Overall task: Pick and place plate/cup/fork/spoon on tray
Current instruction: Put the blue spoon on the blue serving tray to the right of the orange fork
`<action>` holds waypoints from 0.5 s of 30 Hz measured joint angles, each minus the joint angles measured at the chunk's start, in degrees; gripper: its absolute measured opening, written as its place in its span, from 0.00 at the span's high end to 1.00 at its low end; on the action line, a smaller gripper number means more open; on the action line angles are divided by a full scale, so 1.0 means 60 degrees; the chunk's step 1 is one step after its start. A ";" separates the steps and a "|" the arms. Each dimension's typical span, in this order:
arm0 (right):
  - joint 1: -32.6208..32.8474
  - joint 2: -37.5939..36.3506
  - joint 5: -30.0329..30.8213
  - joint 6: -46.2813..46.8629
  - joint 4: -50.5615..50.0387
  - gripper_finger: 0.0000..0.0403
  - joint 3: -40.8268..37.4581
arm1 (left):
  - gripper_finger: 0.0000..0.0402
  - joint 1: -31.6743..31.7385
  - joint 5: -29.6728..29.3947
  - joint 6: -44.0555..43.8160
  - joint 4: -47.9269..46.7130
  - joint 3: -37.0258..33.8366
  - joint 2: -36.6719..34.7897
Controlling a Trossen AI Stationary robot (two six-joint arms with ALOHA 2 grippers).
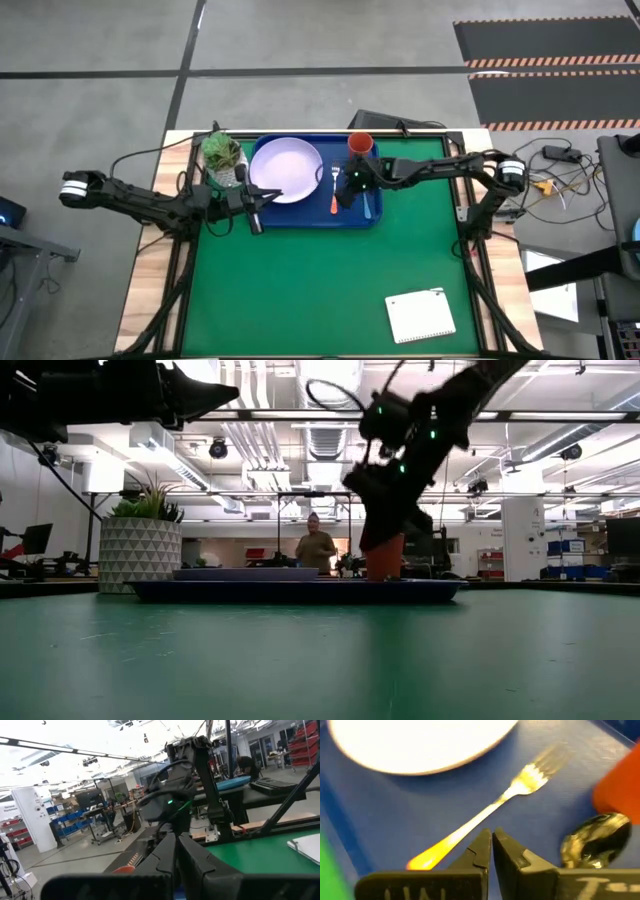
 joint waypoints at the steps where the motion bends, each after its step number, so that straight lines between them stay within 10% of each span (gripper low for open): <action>1: -0.0193 0.0034 -0.0025 0.0013 0.0198 0.98 -0.0146 | 1.00 0.0000 0.0000 0.0000 -0.0049 -0.0004 0.0000; 15: -0.1270 0.1005 0.0797 0.0550 0.0883 0.98 -0.0834 | 1.00 0.0011 -0.0301 0.0007 -0.0044 -0.0004 0.0036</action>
